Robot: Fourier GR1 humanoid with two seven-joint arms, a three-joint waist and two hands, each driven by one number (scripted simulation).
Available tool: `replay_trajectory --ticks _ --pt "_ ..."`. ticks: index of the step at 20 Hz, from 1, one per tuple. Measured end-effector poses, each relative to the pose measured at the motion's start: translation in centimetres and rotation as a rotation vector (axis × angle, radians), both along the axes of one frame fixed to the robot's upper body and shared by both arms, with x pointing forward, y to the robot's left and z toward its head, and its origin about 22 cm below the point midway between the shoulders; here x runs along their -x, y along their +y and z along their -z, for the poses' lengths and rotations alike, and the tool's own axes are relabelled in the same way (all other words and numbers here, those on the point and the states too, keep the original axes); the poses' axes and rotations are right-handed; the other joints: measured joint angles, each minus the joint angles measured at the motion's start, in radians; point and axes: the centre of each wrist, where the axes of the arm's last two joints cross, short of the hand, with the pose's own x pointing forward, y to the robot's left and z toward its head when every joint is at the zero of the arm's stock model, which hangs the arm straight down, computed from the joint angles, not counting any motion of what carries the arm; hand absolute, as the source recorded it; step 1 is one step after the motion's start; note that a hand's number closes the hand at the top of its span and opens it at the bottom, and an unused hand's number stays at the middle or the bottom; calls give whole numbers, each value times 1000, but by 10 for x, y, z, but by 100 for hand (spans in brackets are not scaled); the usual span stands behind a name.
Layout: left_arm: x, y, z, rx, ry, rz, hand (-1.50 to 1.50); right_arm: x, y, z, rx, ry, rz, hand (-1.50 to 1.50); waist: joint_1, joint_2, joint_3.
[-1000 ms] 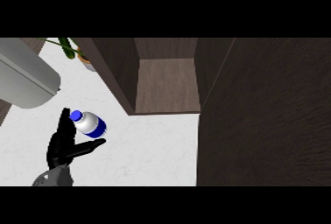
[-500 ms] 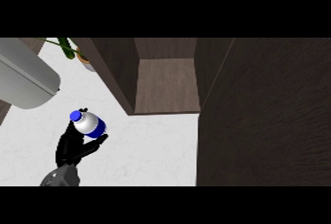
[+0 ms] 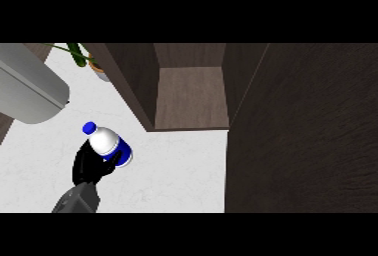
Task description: Pick up the bottled water, place it into the cabinet and close the cabinet
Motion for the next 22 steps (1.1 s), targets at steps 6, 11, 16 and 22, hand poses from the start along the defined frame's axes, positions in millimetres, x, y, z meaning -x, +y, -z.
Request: replay_trajectory --ticks 6,11,16,22 --pt "-3 12 -5 -24 -68 19 150 4 -2 0 -6 -1 4 -150 8 -1 1" --pt "10 36 -5 -84 -93 44 150 6 -5 -1 -6 -6 15 -150 14 -2 1" --pt "7 36 -13 -137 -117 97 150 6 -7 -3 0 -1 22 -150 20 -5 2" --pt "-14 7 -34 -151 -182 172 150 8 -8 -3 -9 7 27 -150 28 -8 3"
